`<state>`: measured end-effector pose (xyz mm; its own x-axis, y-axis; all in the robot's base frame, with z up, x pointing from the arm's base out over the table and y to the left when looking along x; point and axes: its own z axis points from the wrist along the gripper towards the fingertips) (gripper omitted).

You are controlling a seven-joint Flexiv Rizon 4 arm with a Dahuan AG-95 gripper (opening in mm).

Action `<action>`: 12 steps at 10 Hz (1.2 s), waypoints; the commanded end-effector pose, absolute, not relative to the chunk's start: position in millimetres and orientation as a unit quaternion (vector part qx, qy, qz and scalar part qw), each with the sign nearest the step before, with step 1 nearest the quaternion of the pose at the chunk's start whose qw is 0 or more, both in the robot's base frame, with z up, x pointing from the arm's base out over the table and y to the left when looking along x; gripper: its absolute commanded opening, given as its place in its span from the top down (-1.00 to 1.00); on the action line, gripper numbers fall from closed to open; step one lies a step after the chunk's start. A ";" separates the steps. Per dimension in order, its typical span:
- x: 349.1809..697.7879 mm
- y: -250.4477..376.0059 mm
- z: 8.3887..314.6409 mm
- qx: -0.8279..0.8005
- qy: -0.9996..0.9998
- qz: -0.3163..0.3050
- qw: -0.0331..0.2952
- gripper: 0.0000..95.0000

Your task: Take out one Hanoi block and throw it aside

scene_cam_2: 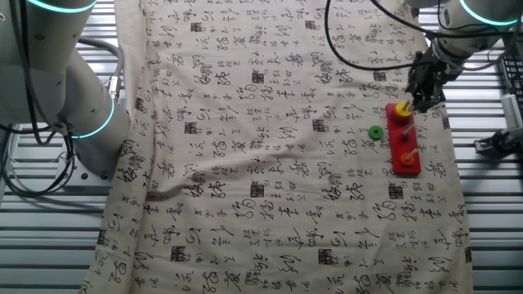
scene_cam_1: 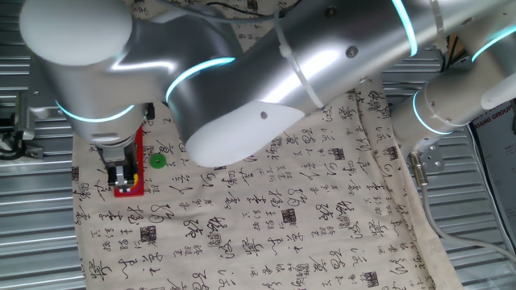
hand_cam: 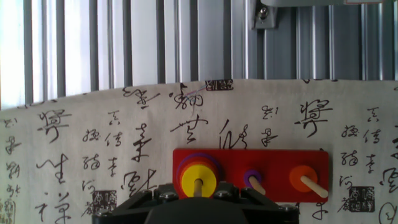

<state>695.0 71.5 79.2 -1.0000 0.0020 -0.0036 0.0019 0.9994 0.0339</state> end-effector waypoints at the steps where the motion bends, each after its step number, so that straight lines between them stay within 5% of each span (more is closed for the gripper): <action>1: 691.8 70.6 79.2 0.001 1.000 0.018 0.009 0.20; 12: 688.4 71.0 65.4 0.006 0.999 0.020 0.028 0.20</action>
<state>688.0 70.5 65.1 -0.9983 0.0124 -0.0568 0.0101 0.9991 0.0410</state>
